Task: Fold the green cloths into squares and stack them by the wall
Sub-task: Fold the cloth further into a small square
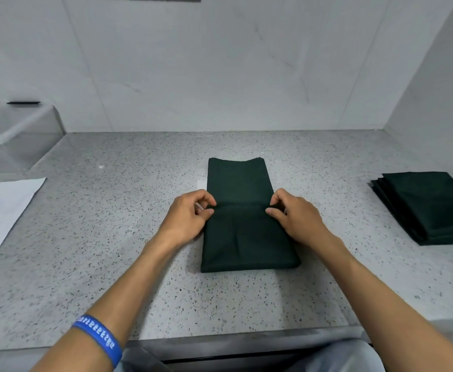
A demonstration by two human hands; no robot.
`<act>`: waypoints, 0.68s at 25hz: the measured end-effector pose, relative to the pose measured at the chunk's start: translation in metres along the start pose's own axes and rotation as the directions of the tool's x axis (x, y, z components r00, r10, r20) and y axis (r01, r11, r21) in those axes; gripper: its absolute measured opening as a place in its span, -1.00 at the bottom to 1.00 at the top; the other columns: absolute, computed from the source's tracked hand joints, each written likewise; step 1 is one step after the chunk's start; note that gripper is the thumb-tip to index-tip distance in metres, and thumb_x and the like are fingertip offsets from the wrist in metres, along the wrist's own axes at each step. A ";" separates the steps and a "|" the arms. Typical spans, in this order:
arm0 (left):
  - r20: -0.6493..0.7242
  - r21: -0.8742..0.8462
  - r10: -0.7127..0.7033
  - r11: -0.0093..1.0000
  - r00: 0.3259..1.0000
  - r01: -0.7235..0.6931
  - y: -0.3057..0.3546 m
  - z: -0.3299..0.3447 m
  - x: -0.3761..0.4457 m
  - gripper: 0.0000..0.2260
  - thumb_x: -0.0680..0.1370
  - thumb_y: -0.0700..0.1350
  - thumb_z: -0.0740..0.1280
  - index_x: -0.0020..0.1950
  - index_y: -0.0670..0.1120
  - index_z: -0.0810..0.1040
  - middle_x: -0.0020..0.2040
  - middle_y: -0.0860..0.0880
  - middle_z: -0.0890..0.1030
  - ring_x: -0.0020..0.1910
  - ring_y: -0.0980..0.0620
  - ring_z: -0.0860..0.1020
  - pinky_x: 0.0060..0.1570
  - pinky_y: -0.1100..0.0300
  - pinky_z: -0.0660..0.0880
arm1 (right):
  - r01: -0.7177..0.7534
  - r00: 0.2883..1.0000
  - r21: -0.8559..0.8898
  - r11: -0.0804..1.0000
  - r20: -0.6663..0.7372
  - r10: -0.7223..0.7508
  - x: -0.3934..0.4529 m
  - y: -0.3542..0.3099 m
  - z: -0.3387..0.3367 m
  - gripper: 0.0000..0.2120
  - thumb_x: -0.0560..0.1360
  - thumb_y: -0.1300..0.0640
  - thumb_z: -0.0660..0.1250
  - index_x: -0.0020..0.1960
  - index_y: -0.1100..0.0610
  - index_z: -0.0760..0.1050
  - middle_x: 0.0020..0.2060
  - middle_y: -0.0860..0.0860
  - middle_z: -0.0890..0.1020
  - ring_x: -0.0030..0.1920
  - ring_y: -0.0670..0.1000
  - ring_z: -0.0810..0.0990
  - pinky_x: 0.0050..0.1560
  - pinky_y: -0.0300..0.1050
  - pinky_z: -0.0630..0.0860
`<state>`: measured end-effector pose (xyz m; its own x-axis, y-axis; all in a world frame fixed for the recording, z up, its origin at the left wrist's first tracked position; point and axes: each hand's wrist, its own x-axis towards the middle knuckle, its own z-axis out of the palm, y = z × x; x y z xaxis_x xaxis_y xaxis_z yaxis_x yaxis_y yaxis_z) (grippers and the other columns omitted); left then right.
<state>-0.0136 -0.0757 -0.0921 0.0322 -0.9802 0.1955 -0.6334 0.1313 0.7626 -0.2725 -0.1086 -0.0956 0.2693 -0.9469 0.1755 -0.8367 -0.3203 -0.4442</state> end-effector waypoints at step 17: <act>0.337 0.697 0.104 0.640 0.936 -0.322 0.028 0.010 -0.037 -0.60 0.64 0.04 0.05 0.24 -0.16 0.53 0.29 -0.09 0.53 0.42 -0.08 0.33 0.37 -0.02 0.25 | 0.122 0.991 -0.210 0.970 -0.029 -0.131 -0.056 -0.091 0.015 -0.62 0.64 0.08 0.09 0.40 0.17 0.41 0.41 0.10 0.44 0.47 0.13 0.33 0.51 0.05 0.16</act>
<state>-0.0402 -0.0369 -0.0842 -0.2964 -0.9535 0.0543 -0.9550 0.2966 -0.0043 -0.2042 -0.0273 -0.0787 0.3629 -0.8955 0.2575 -0.8789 -0.4208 -0.2247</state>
